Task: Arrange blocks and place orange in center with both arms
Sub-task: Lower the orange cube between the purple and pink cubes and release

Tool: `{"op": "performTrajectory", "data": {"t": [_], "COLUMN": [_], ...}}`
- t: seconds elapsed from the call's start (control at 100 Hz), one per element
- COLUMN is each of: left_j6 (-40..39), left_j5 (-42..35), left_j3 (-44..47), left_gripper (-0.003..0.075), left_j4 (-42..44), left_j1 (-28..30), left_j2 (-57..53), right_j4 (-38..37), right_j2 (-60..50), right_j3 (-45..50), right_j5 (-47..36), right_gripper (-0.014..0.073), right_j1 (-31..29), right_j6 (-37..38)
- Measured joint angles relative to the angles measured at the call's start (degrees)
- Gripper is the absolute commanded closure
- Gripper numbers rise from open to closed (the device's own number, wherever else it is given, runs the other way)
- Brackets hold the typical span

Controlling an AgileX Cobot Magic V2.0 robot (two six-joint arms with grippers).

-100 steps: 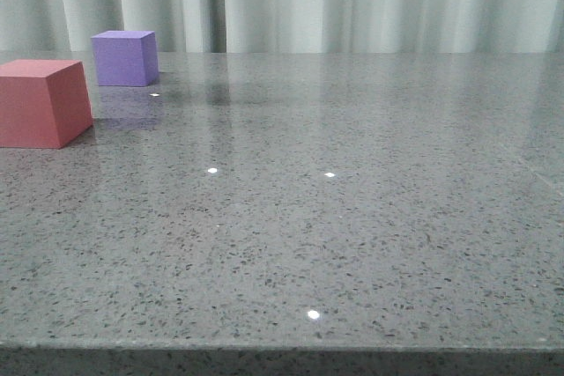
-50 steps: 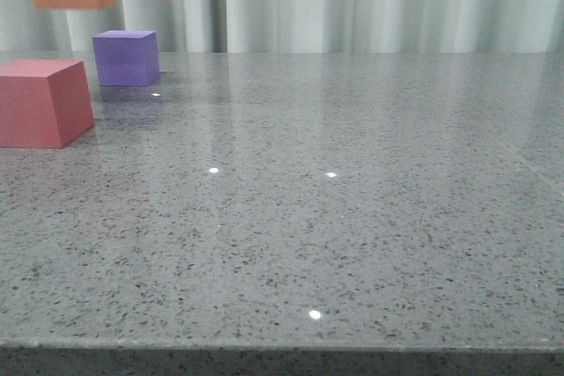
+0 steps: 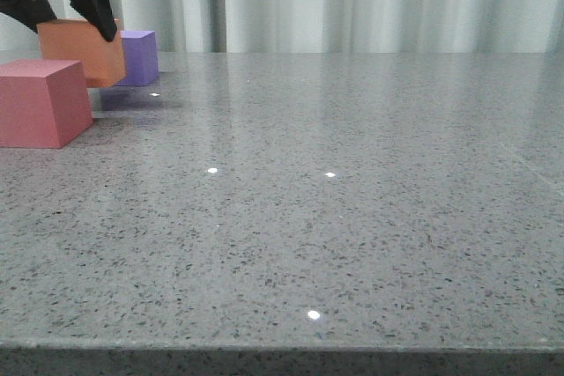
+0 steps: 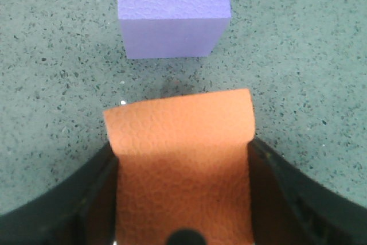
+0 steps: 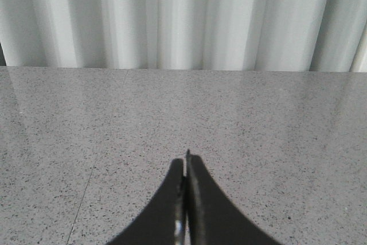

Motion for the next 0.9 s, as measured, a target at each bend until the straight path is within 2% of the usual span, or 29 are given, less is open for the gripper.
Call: {"op": "performTrajectory", "data": {"t": [0.36,0.72,0.79,0.86,0.9], "left_j6": [0.0,0.0,0.0,0.0,0.0], "left_j5": [-3.09,-2.96,-2.96,-2.96,-2.86], "left_j3": [0.15,0.15,0.15,0.15,0.15], "left_gripper": [0.0513,0.0505,0.0443,0.0301,0.0192], "left_j4": [0.24,0.93,0.96,1.06,1.06], "left_j1": [0.0,0.0,0.0,0.0,0.0], "left_j2": [3.67,3.76,3.76,3.76,3.76], "right_j4": [0.0,0.0,0.0,0.0,0.0], "right_j2": [0.0,0.0,0.0,0.0,0.0], "right_j3": [0.0,0.0,0.0,0.0,0.0], "right_j5": [0.0,0.0,0.0,0.0,0.0], "right_gripper": [0.0662,0.0662,0.0662,0.0662,0.0662], "right_j1": [0.0,0.0,0.0,0.0,0.0], "right_j6": [0.0,0.0,0.0,0.0,0.0]}}
